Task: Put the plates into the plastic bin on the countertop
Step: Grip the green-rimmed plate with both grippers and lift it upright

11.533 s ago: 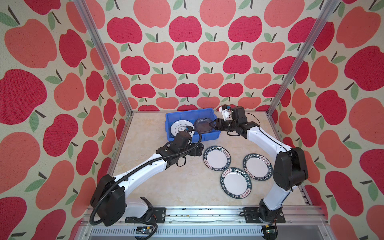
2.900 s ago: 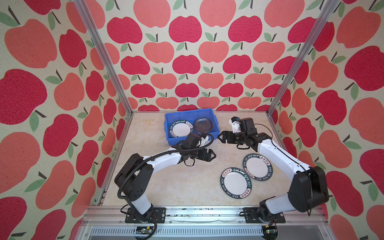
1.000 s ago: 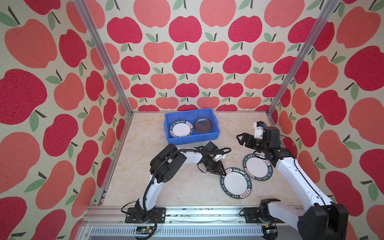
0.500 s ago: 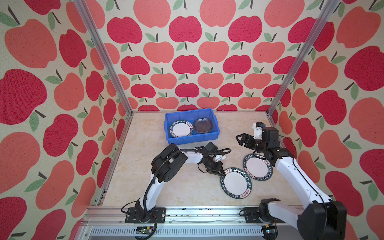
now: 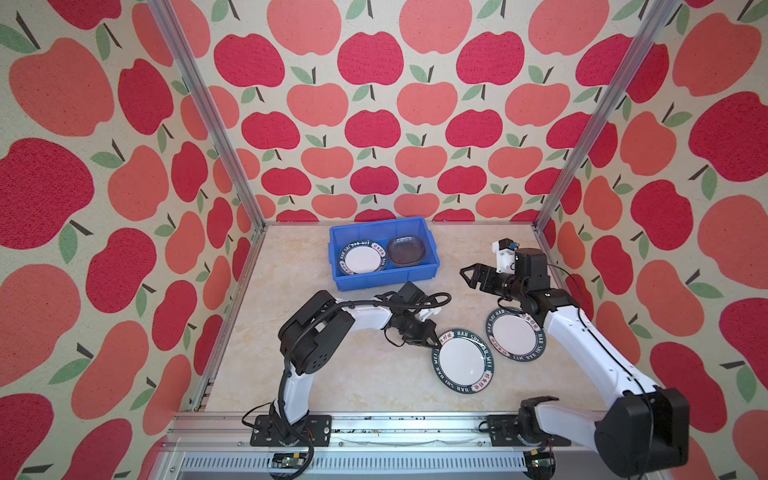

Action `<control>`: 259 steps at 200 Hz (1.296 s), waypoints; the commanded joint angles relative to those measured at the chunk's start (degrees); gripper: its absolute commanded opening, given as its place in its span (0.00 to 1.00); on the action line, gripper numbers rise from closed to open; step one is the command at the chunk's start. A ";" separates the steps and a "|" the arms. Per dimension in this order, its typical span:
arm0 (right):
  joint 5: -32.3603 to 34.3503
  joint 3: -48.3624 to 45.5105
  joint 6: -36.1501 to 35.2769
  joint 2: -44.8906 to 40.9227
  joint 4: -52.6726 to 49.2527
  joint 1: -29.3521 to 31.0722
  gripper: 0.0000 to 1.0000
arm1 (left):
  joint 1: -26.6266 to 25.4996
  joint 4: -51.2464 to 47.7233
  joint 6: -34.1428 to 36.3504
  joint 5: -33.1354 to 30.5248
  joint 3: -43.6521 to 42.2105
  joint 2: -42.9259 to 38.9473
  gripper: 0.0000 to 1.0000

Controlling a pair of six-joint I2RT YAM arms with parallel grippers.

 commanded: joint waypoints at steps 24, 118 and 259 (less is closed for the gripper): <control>-2.00 5.41 -0.83 2.03 0.52 0.65 0.87 | 1.53 -3.50 0.40 -6.71 -3.97 -13.74 0.00; -10.83 6.31 -0.83 3.72 0.41 2.14 0.70 | 16.09 -7.76 -0.29 -10.35 -9.23 -30.96 0.00; -23.96 10.88 4.76 19.37 11.71 9.64 0.58 | 35.00 12.24 -14.98 -0.64 -16.39 -36.05 0.00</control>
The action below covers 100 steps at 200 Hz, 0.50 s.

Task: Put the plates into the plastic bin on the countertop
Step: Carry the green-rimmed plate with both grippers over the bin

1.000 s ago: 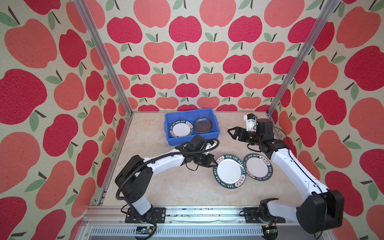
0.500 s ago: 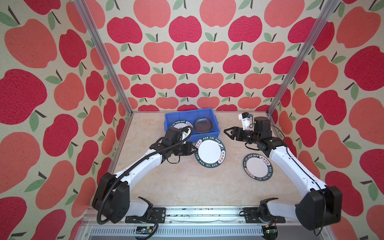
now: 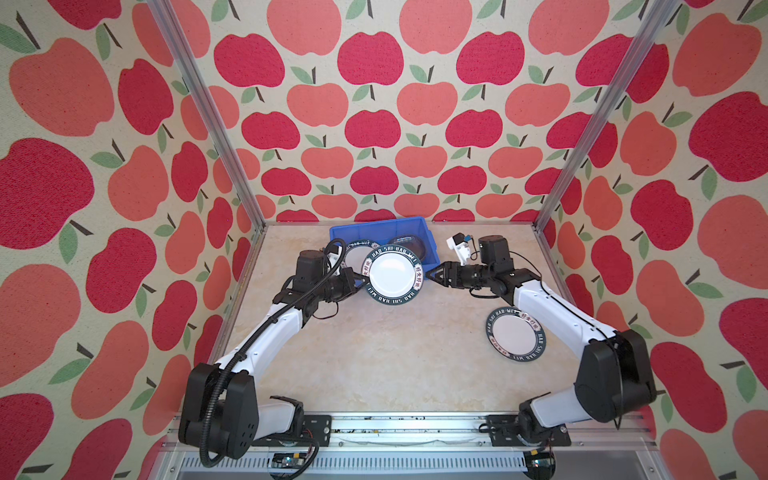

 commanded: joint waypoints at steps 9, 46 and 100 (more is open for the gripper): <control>-4.34 3.13 4.50 3.39 7.35 1.12 0.56 | 1.06 7.12 -3.38 4.39 -0.46 -0.37 0.00; -7.64 6.00 9.23 8.99 12.81 1.70 0.29 | 1.43 7.68 -3.39 4.84 -0.80 0.04 0.00; -7.33 12.70 14.87 17.20 15.57 2.13 0.00 | 3.67 1.73 -0.31 2.37 -0.56 -0.82 0.47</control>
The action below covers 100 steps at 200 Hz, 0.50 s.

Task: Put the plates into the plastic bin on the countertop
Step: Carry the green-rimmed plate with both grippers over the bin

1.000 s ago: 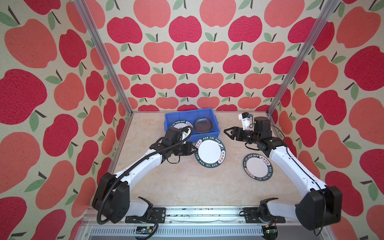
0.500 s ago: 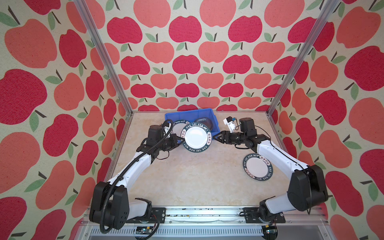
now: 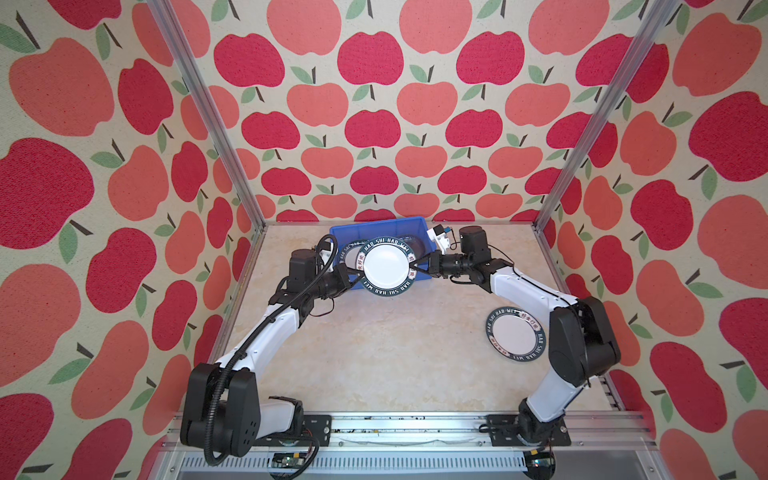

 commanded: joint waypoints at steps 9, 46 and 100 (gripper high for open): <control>1.81 7.68 4.27 5.67 1.16 -0.13 0.00 | 1.80 -4.10 2.37 -1.24 -0.04 -2.37 0.99; 8.91 29.02 1.64 18.70 -11.29 0.77 0.00 | 6.47 -10.66 6.79 -8.46 -1.56 -10.40 0.99; 9.42 64.31 -1.21 41.97 -29.32 1.52 0.00 | 10.63 -13.27 7.74 -6.64 -2.51 -14.55 0.99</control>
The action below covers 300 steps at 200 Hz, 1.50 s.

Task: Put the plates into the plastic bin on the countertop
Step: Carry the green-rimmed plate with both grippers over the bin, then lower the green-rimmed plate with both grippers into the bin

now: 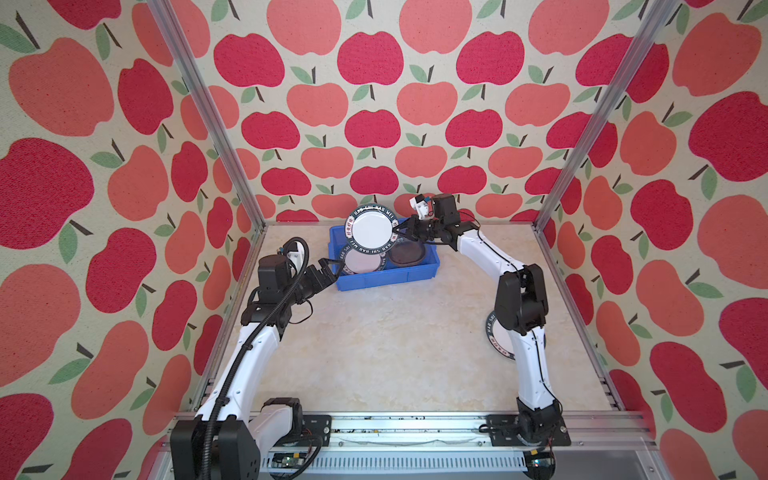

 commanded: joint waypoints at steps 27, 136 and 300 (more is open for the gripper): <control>0.85 19.91 -5.01 12.40 -17.57 1.40 0.00 | 1.22 -3.90 2.43 -0.21 -2.06 -2.95 0.99; 2.14 25.38 -3.93 20.60 -18.80 4.60 0.00 | 2.29 -4.10 2.55 0.22 -3.87 -3.87 0.99; 14.20 27.86 -12.65 18.32 -30.14 5.82 0.42 | 0.88 0.05 0.62 0.42 -4.88 -1.29 0.99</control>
